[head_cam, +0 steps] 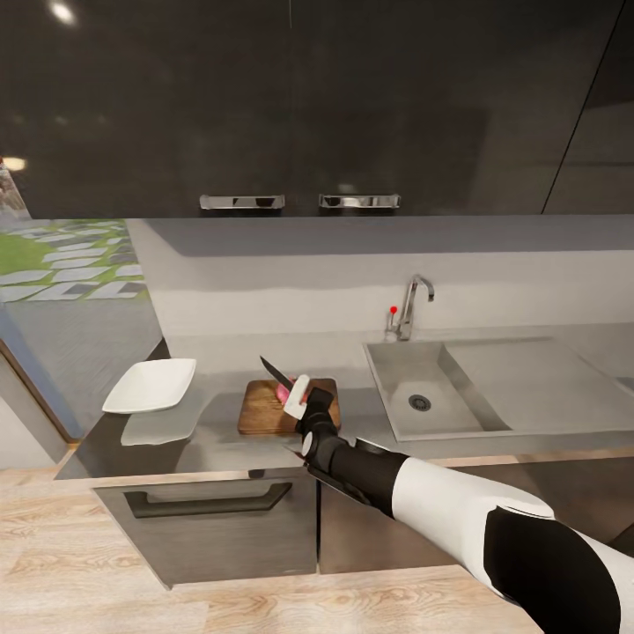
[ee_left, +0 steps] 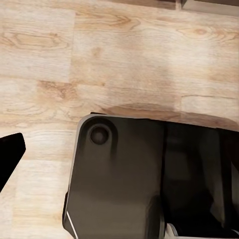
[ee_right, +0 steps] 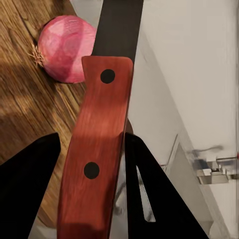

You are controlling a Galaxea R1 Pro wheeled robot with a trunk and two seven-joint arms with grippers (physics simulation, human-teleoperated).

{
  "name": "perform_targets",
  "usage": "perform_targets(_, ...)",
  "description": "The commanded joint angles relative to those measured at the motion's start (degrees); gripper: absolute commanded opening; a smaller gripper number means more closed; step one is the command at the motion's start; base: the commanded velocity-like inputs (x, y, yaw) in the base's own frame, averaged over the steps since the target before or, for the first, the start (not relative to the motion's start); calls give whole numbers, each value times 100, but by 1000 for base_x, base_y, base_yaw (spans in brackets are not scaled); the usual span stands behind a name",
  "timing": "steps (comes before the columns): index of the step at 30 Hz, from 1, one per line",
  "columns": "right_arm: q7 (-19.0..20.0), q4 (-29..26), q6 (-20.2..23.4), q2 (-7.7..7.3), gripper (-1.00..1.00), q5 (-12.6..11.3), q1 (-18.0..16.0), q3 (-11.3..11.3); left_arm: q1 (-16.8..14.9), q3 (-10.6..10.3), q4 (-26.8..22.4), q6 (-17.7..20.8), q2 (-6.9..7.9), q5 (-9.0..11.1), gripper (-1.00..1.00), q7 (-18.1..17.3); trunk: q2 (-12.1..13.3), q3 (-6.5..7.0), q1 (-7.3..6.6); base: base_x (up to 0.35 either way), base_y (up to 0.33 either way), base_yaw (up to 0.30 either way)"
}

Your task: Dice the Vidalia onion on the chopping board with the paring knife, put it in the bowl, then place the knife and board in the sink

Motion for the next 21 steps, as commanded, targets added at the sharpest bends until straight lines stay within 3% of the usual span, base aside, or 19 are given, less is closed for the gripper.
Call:
perform_targets(1,-53,-5,28,0,-100,-27,-13,39,2,20,-7,2,-5,51,100,-49,-13,-12,4,0,0,0)
perform_targets(21,-53,15,49,-17,-100,539,-12,55,2,20,10,2,-7,51,100,-50,-13,-12,4,113,0,0)
